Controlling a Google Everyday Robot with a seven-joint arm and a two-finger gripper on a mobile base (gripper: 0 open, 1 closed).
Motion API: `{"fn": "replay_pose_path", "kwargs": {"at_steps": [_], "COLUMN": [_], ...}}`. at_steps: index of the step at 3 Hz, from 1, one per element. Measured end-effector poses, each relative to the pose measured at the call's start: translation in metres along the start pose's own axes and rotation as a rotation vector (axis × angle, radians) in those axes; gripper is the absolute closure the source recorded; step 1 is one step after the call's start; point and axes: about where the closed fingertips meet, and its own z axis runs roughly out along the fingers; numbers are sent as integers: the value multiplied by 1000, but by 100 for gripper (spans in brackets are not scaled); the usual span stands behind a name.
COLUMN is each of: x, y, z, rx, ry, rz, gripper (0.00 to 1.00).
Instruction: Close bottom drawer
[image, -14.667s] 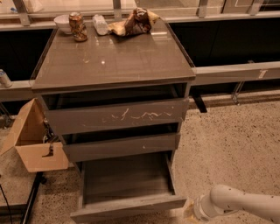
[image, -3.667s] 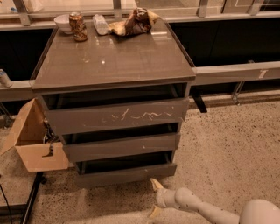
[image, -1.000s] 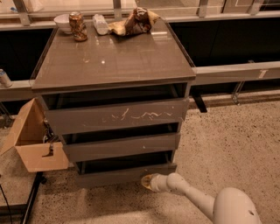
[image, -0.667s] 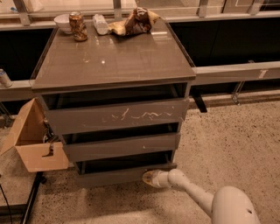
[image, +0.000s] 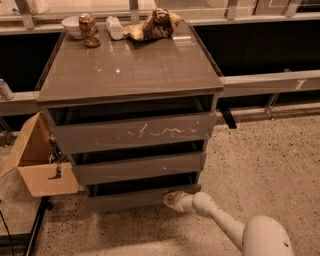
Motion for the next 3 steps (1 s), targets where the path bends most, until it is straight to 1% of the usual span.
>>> {"fn": "replay_pose_path", "kwargs": {"at_steps": [1, 3], "x": [4, 1], "y": [-12, -21], "z": [17, 34], "rx": [35, 17], "ry": [-5, -19], "rz": [-6, -19], "gripper": [100, 100]}}
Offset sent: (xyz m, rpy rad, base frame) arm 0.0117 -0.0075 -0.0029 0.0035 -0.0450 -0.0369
